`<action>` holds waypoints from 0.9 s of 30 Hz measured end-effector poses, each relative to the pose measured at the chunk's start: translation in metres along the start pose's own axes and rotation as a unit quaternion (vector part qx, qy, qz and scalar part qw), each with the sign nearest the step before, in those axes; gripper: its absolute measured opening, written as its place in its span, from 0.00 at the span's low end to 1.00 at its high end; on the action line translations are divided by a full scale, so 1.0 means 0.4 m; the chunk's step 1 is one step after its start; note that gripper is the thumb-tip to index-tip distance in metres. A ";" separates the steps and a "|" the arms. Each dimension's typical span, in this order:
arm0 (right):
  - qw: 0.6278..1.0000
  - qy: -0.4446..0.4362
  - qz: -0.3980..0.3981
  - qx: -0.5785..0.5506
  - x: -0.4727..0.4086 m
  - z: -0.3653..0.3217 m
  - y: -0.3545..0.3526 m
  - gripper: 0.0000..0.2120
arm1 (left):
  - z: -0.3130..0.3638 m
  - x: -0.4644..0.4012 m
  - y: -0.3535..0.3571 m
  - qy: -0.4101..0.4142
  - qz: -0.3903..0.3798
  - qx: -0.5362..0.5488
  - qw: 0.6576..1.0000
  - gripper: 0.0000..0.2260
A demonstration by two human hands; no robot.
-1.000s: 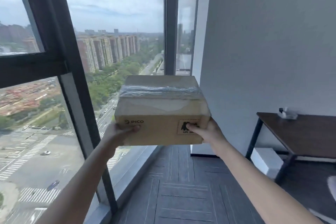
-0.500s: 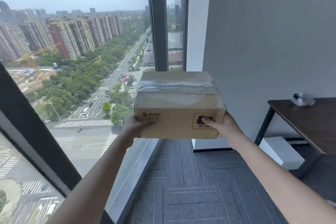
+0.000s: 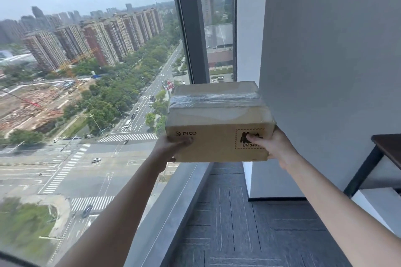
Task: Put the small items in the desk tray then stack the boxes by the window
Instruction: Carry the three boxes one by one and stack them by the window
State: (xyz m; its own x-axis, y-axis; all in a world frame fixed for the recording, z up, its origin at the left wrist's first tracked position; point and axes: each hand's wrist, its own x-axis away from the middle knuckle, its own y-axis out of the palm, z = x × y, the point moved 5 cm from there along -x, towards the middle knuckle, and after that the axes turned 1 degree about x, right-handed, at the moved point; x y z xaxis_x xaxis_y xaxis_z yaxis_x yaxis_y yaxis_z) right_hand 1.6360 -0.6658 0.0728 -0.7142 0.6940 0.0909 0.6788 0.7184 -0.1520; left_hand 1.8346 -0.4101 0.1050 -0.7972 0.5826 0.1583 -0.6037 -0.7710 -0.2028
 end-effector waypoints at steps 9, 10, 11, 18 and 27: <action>0.997 0.053 0.009 0.047 -0.284 0.107 0.021 0.23 | -0.146 -0.338 0.048 -0.061 -0.023 0.026 0.998 0.30; 0.997 0.064 0.011 0.049 -0.311 0.124 0.028 0.22 | -0.169 -0.377 0.050 -0.074 -0.028 0.026 0.997 0.32; 0.996 0.076 0.012 0.050 -0.338 0.142 0.038 0.23 | -0.187 -0.417 0.052 -0.084 -0.034 0.026 0.996 0.33; 0.988 0.147 0.016 0.040 -0.586 0.244 0.160 0.21 | -0.300 -0.738 0.027 -0.114 -0.040 0.034 0.992 0.30; 0.970 0.243 0.018 0.003 -0.891 0.467 0.284 0.22 | -0.555 -1.052 0.047 -0.195 -0.033 0.058 0.978 0.27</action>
State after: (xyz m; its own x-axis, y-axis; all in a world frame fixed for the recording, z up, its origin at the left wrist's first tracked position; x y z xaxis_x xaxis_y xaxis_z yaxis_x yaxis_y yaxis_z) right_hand 1.9359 -0.8403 -0.1608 -0.5246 0.6589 0.5392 0.6994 0.6947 -0.1684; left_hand 2.1578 -0.6125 -0.1801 -0.6801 0.5073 0.5292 -0.6318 -0.7718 -0.0719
